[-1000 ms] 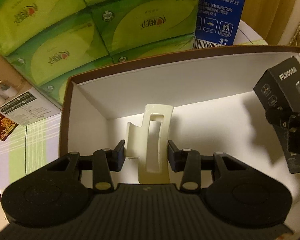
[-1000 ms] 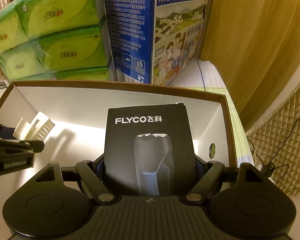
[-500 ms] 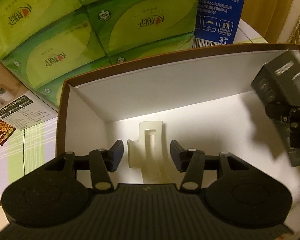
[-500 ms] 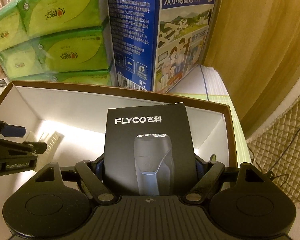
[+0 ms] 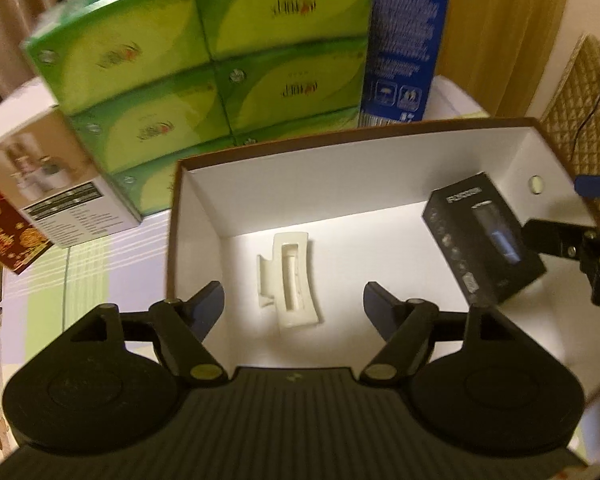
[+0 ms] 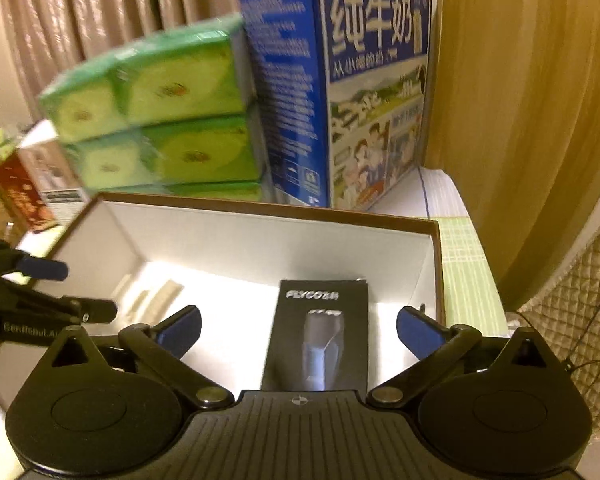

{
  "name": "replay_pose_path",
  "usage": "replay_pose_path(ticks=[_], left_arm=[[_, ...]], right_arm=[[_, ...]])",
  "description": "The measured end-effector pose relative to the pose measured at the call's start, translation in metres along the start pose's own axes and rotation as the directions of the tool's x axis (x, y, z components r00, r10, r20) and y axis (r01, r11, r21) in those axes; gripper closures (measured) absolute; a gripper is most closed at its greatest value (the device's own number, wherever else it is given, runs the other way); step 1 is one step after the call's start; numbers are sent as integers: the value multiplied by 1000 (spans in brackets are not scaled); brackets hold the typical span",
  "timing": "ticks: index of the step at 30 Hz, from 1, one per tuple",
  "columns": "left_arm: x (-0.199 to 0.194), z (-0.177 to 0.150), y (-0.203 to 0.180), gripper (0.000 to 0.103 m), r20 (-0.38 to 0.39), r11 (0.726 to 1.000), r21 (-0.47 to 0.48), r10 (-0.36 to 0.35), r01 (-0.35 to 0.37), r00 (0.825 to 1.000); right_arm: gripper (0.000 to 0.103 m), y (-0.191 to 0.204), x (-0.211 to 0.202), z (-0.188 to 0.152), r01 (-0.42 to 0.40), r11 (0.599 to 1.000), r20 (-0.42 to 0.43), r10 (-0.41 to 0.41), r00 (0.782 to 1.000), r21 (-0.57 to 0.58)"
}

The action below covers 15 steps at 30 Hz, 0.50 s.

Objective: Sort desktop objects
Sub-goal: 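Open the left gripper to drop the clip in the box while right releases the FLYCO box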

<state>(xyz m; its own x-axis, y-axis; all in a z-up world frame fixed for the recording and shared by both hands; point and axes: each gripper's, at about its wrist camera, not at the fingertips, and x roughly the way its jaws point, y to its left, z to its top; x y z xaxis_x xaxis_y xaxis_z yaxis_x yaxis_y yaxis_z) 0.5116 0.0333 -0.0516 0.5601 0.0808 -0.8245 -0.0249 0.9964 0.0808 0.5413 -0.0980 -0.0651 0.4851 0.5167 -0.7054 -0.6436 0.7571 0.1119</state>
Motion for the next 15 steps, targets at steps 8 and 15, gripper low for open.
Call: replay_pose_path(ticks=[8,15], left_arm=[[-66,-37,-2,19,47,1000,-8,-2,2,999],[-110,-71,1,18,69,1000,-12,-11,12,998]], right_arm=[[2,14,-63,-25,-55,998,61,55,997,7],[2,25,-103,-45,-70,998,78,70,994,0]])
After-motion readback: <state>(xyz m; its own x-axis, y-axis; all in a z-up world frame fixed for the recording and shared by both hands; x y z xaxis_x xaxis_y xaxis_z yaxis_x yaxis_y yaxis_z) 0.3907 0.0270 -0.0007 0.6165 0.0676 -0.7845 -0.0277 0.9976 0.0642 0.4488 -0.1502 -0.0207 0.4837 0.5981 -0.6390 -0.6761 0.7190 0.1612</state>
